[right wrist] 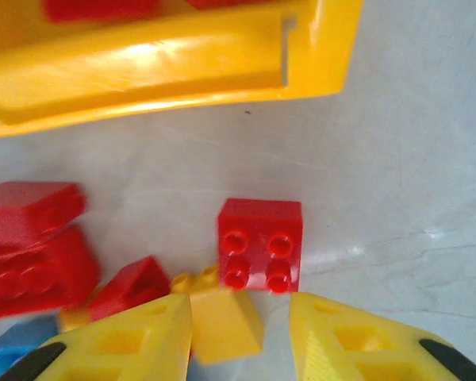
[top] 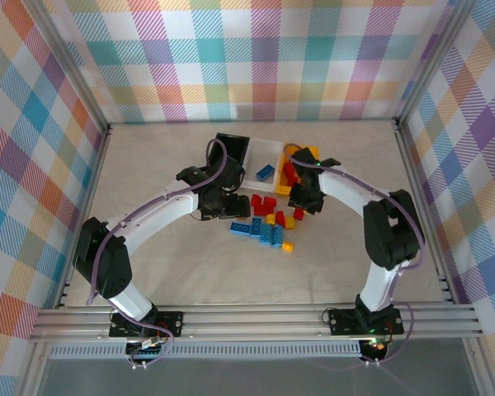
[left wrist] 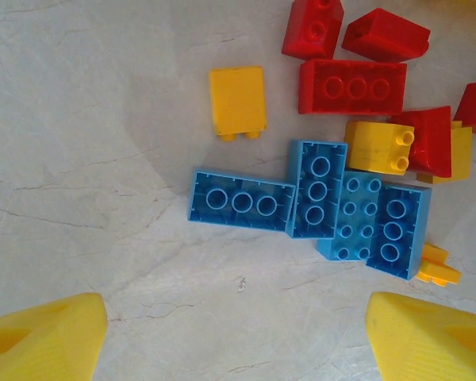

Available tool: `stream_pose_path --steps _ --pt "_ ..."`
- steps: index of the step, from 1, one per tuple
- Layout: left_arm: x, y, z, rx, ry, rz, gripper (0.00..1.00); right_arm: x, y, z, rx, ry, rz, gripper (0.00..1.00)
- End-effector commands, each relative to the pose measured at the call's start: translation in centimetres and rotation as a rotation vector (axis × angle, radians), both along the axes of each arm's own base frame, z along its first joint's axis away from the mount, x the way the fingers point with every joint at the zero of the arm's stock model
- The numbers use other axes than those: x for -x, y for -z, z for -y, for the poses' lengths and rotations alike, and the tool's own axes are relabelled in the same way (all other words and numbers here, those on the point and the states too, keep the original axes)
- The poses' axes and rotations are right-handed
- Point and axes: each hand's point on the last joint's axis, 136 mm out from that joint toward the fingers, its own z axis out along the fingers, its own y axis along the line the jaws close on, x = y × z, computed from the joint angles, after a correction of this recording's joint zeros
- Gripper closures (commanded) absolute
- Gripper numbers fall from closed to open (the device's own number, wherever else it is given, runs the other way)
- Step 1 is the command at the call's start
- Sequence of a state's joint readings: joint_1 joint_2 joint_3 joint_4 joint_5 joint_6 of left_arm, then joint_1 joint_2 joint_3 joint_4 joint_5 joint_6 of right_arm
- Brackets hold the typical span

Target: Sort the legos into containers by color

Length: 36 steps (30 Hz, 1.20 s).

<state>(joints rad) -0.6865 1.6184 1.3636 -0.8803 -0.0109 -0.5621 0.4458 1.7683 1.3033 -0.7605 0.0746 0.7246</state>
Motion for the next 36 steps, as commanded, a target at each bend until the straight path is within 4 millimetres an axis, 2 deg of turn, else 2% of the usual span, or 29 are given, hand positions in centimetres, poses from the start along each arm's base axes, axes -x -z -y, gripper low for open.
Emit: stream_pose_path --steps 1,6,9,13,19,26,32,36 --pt "-0.1 0.5 0.1 0.011 -0.014 -0.007 0.15 -0.1 -3.0 -0.3 -0.024 -0.027 0.045 0.64" --pt "-0.2 1.0 0.4 0.013 -0.013 -0.019 0.15 -0.4 -3.6 -1.1 -0.059 -0.056 0.044 0.62" --pt "0.0 1.2 0.3 0.010 -0.008 -0.026 0.15 0.5 -2.0 -1.3 -0.062 -0.066 -0.019 0.52" --pt "0.3 1.2 0.1 0.001 0.000 -0.027 0.14 1.2 0.6 -1.0 -0.057 -0.052 -0.050 0.50" --pt "0.7 1.0 -0.4 -0.017 0.017 -0.033 0.14 0.6 3.6 -0.8 -0.007 -0.060 -0.095 0.50" --pt "0.9 0.9 -0.8 -0.034 0.032 -0.032 0.14 -0.1 5.1 0.0 0.029 -0.035 -0.122 0.50" --pt "0.9 1.3 -0.8 -0.033 0.035 -0.035 0.14 0.1 6.1 0.2 0.040 -0.033 -0.156 0.50" --pt "0.7 1.4 -0.7 -0.031 0.034 -0.036 0.14 0.6 5.9 0.7 0.053 -0.023 -0.162 0.50"
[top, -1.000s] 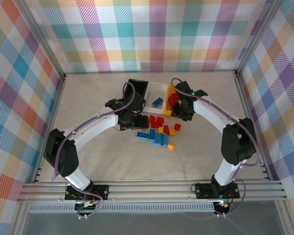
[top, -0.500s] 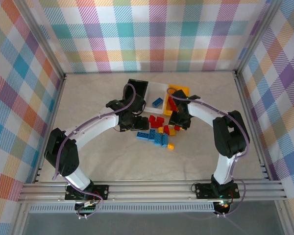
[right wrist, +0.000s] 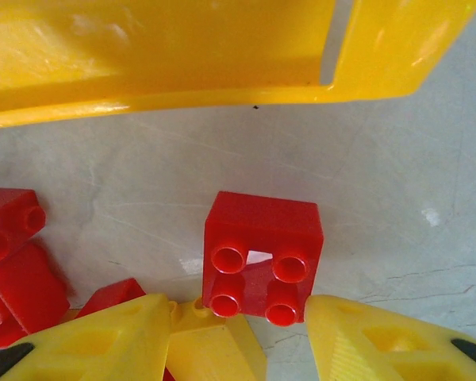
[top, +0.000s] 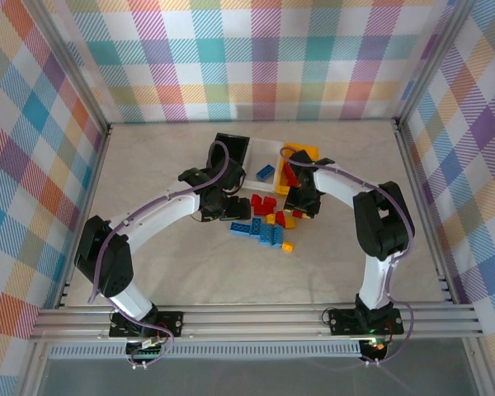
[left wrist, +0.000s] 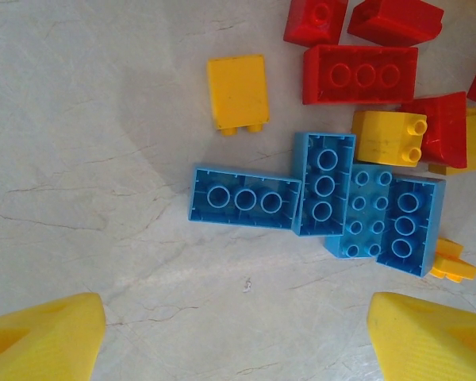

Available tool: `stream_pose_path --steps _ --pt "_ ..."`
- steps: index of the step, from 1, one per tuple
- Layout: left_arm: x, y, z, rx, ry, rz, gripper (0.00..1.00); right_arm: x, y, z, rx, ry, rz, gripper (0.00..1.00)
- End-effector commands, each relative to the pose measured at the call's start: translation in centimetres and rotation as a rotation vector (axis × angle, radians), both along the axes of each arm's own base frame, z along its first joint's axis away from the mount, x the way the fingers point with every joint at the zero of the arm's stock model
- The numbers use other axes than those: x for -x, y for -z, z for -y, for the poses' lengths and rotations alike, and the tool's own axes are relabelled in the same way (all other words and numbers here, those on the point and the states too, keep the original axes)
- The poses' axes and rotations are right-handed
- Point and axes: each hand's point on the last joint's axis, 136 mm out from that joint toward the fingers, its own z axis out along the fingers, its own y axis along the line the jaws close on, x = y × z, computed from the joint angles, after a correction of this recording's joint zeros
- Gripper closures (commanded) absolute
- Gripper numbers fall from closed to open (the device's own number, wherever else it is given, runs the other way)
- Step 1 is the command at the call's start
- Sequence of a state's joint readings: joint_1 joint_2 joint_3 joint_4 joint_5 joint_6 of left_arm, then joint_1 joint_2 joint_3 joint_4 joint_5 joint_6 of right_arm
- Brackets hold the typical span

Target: Sort the legos into containers by color

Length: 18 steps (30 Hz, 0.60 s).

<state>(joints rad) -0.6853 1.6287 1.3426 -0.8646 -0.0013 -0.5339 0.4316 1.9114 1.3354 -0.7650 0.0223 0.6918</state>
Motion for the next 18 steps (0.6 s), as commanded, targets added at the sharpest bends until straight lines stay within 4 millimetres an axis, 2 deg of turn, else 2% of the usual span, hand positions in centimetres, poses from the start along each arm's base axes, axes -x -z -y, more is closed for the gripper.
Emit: stream_pose_path --steps 1,10,18 --pt "0.5 0.5 -0.6 -0.020 0.006 -0.025 0.14 0.7 1.6 1.3 0.051 0.010 -0.038 0.50" --pt "-0.2 0.7 0.3 -0.003 0.006 -0.029 0.14 1.7 1.9 2.7 0.074 0.023 -0.066 0.50" --pt "-0.2 0.7 0.1 -0.010 -0.003 -0.033 0.14 0.1 1.5 2.9 0.052 0.028 -0.030 0.50"
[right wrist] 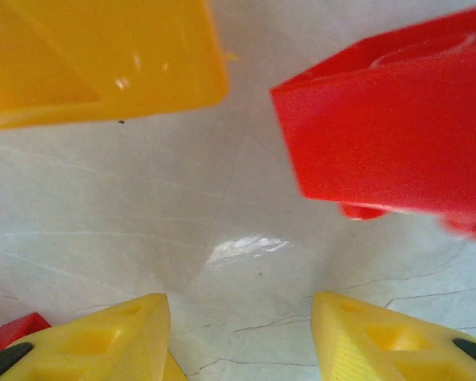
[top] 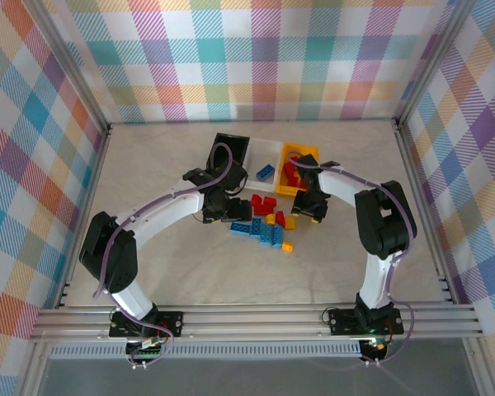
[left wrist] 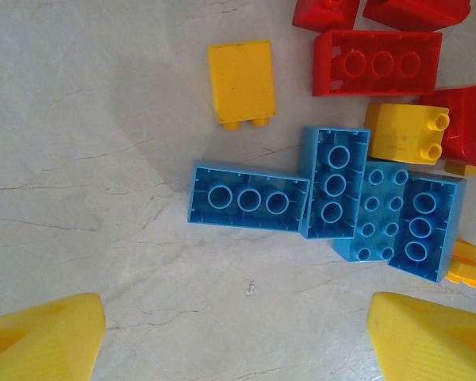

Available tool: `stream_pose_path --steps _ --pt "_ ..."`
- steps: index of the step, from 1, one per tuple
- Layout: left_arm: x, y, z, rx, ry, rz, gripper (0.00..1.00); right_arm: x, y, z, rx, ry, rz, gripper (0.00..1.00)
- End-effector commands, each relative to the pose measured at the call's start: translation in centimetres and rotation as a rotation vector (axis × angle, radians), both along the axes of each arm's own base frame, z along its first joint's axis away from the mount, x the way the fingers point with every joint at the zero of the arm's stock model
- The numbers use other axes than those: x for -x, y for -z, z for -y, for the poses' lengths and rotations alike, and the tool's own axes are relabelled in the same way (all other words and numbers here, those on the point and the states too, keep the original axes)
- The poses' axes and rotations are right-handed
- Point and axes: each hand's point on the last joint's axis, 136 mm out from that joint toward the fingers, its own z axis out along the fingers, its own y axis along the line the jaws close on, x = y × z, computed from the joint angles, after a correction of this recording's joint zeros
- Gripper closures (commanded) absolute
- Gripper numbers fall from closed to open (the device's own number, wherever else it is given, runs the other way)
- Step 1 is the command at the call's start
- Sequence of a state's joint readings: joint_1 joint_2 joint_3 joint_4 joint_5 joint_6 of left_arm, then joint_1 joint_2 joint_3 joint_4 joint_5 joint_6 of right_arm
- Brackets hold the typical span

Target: Sort the legos into containers by color

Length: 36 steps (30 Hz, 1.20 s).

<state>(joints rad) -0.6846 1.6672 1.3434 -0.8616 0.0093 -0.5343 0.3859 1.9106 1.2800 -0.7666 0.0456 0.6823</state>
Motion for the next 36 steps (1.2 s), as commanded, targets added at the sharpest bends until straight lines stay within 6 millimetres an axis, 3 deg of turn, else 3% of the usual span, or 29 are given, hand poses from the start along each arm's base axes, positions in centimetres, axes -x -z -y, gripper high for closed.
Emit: stream_pose_path --steps 1,9,14,20,29,36 --pt "-0.2 -0.6 -0.1 0.005 -0.007 0.000 0.14 -1.0 -0.2 0.4 0.005 -0.012 0.019 0.50" --pt "-0.5 -0.2 0.2 0.017 -0.028 -0.002 0.14 -1.7 -1.9 3.6 0.024 -0.014 0.059 0.37" --pt "-0.8 0.3 0.7 0.024 -0.030 -0.009 0.14 -1.6 -3.2 5.6 0.015 -0.011 0.100 0.36" --pt "-1.3 0.7 1.5 0.042 -0.031 -0.022 0.14 -3.6 -2.2 5.6 -0.051 -0.128 0.108 0.36" --pt "-1.0 0.8 1.1 0.033 -0.033 -0.030 0.14 -6.1 -1.8 5.7 -0.014 -0.337 0.188 0.36" --pt "-0.9 0.9 1.1 0.028 -0.033 -0.038 0.14 -6.9 -1.0 6.6 0.038 -0.377 0.170 0.39"
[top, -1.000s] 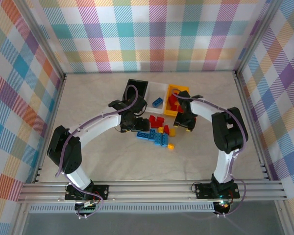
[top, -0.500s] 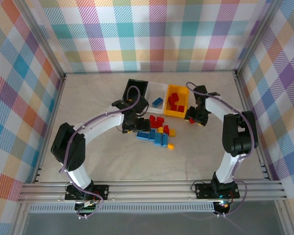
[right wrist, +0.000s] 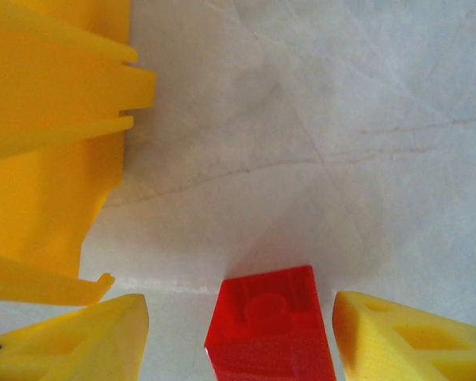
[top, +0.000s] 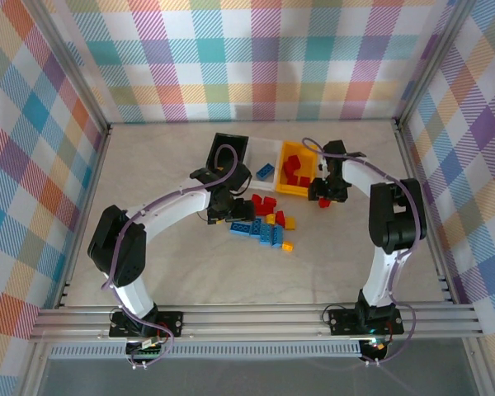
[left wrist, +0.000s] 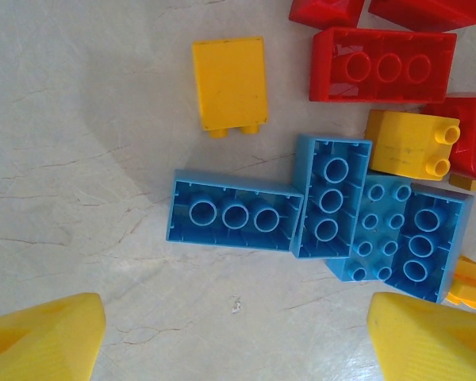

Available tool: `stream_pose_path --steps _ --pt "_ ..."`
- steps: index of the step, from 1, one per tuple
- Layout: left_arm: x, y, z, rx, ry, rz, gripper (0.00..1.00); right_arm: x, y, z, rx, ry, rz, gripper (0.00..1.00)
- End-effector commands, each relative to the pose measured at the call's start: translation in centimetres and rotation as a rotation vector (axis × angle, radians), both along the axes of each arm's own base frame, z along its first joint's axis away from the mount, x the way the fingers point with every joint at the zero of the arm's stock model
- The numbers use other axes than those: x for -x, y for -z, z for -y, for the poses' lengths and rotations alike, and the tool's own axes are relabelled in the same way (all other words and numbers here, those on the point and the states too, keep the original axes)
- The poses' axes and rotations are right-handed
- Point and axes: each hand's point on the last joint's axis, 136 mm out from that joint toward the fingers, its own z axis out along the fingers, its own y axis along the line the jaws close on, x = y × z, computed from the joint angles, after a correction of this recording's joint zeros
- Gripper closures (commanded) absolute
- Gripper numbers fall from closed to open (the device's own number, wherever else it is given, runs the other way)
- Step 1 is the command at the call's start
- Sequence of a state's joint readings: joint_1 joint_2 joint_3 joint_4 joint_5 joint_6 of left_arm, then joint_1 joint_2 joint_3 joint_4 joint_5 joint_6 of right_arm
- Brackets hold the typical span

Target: Sort the legos into containers by color

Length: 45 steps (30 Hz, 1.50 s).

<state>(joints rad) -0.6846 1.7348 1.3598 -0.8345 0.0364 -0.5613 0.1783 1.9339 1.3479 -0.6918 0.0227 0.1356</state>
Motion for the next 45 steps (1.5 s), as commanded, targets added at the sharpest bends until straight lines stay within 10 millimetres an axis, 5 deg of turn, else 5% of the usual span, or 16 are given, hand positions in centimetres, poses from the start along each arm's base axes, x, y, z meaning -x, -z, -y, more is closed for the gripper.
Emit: stream_pose_path --steps 1,18,24,29,34,45 --pt "-0.4 -0.8 0.1 0.017 -0.014 0.002 0.14 -1.0 0.4 0.6 0.026 -0.034 0.009 0.40" --pt "-1.0 -0.8 0.9 0.028 -0.006 -0.001 0.14 0.4 -0.7 2.0 0.083 0.011 0.024 0.72" --pt "-0.8 -0.7 0.6 0.031 -0.019 0.003 0.14 1.3 -3.6 1.6 0.037 0.041 0.055 0.73" --pt "-0.5 -0.8 0.3 0.030 -0.031 0.008 0.14 2.0 -9.9 -0.5 -0.114 0.075 0.151 0.72" --pt "-0.2 -1.0 0.2 0.025 -0.041 0.008 0.14 0.1 -13.2 -2.2 -0.199 0.057 0.212 0.71" --pt "0.6 -1.7 -0.5 0.006 -0.018 -0.015 0.13 -6.9 -11.9 -5.1 -0.203 0.027 0.193 0.71"
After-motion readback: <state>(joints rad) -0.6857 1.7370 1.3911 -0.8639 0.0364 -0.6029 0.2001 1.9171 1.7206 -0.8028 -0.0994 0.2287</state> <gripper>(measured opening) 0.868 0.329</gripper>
